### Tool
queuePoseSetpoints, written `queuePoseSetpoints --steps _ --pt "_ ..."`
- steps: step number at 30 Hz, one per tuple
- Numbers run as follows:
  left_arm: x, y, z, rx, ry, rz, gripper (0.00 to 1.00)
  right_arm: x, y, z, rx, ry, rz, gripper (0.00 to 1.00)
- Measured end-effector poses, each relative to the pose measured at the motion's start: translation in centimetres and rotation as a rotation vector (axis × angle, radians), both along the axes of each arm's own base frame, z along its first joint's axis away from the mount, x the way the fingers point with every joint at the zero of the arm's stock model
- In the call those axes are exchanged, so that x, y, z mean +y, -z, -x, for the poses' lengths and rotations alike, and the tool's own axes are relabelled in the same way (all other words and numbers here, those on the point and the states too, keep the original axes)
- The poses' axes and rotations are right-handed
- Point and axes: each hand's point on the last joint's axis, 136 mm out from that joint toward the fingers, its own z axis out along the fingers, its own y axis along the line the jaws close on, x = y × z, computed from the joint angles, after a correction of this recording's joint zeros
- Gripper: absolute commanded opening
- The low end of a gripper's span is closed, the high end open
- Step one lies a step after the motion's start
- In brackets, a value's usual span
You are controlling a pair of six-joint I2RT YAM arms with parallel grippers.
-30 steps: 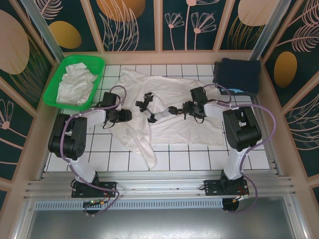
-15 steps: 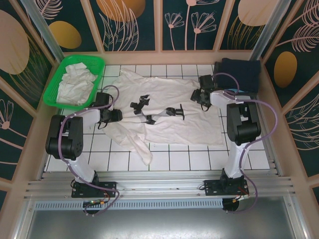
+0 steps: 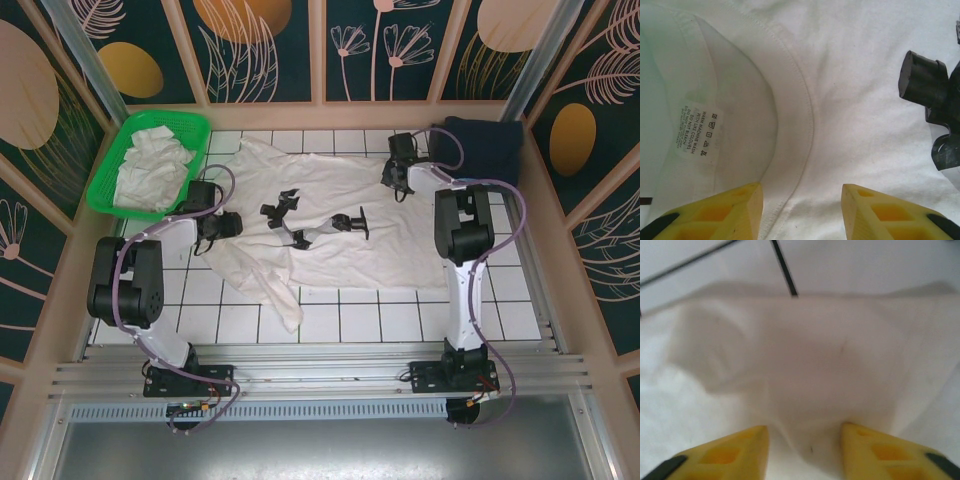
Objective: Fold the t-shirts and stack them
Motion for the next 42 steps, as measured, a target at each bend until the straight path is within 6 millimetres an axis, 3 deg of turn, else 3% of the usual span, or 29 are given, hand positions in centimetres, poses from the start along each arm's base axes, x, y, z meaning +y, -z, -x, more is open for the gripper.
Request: queuePoseSetpoints --steps 5,8,13,14,16,17,22,26,28,31,34,38,40,42 --pt "0.3 1.4 0.6 0.029 -0.007 -0.016 0.44 -1.4 -0.4 -0.1 0.027 0.019 0.105 0.02" --pt "0.9 2.6 0.8 0.058 -0.024 -0.05 0.43 -2.0 -2.0 -0.8 0.011 0.02 0.151 0.0" --pt "1.4 2.7 0.4 0.045 -0.029 -0.078 0.42 -1.9 -5.8 -3.7 -0.08 -0.003 0.186 0.0" --pt "1.4 2.8 0.4 0.044 -0.028 -0.082 0.42 -1.7 -6.3 -4.2 -0.095 -0.02 0.196 0.03" --pt "1.5 2.8 0.3 0.039 -0.026 -0.088 0.42 -1.5 -7.1 -5.6 -0.136 -0.053 0.224 0.32" --pt "1.5 2.8 0.3 0.038 -0.025 -0.091 0.41 -1.6 -7.3 -6.2 -0.145 -0.06 0.24 0.39" --pt "1.8 2.8 0.1 0.032 -0.03 -0.106 0.41 -4.3 -9.0 -9.5 -0.173 0.021 0.321 0.49" --pt "1.8 2.6 0.0 0.037 -0.031 -0.106 0.42 -7.6 -10.4 -7.2 -0.109 0.086 0.35 0.5" --pt "1.7 2.6 0.2 0.046 -0.032 -0.102 0.42 -8.2 -10.4 -4.1 -0.053 0.07 0.336 0.51" --pt "1.3 1.2 0.7 0.037 -0.038 -0.08 0.44 -6.2 -10.0 1.9 -0.025 -0.014 0.225 0.46" --pt "-0.6 -2.3 0.8 -0.042 -0.019 -0.047 0.44 -2.7 -9.4 5.4 -0.045 -0.101 0.068 0.41" --pt "-5.0 -5.8 2.3 -0.136 0.06 0.053 0.45 0.1 -7.0 4.7 -0.053 -0.15 -0.053 0.37" --pt "-6.1 -5.4 4.4 -0.129 0.08 0.102 0.46 0.4 -4.6 3.8 -0.023 -0.149 -0.074 0.34" --pt "-5.6 -3.3 7.0 -0.077 0.063 0.119 0.47 0.3 -2.3 2.6 0.003 -0.141 -0.074 0.28"
